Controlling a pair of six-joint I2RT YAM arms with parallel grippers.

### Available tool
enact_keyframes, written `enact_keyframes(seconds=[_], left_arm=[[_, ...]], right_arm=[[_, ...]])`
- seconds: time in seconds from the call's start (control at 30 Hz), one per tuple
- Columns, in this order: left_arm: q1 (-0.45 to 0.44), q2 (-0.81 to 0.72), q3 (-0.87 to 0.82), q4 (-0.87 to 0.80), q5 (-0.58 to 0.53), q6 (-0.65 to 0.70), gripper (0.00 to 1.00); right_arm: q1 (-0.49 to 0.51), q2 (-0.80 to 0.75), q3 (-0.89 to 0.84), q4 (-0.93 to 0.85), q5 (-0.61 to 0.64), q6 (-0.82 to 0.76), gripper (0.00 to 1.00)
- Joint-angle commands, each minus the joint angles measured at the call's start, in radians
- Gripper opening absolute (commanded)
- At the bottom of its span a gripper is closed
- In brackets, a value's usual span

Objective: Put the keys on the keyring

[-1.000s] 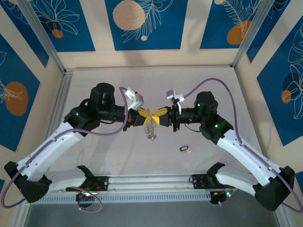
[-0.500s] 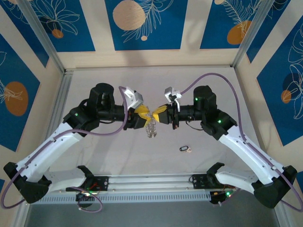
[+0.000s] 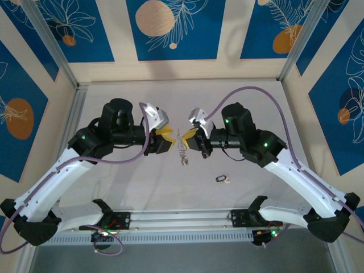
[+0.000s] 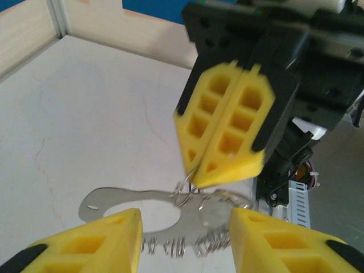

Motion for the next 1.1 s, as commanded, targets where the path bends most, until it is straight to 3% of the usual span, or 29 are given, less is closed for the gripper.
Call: enact_keyframes(seconds=[0.0, 0.4, 0.63, 1.07], left_arm=[[-0.005, 0.023, 0.029, 0.007, 0.038, 0.031, 0.42], [-0.003, 0.043, -0.012, 0.009, 0.002, 0.081, 0.36], [0.005, 0.061, -0.017, -0.034, 0.025, 0.113, 0.22], [0.007, 0.068, -0.02, -0.11, 0.092, 0.143, 0.25]], right_arm=[[0.029, 0.006, 0.046, -0.041, 0.123, -0.045, 0.0], [0.105, 0.019, 0.078, -0.056, 0.074, -0.103, 0.0], [0.128, 0.035, 0.103, -0.098, 0.068, -0.127, 0.0], [0.122, 0.065, 0.128, -0.094, 0.026, -0.149, 0.0]])
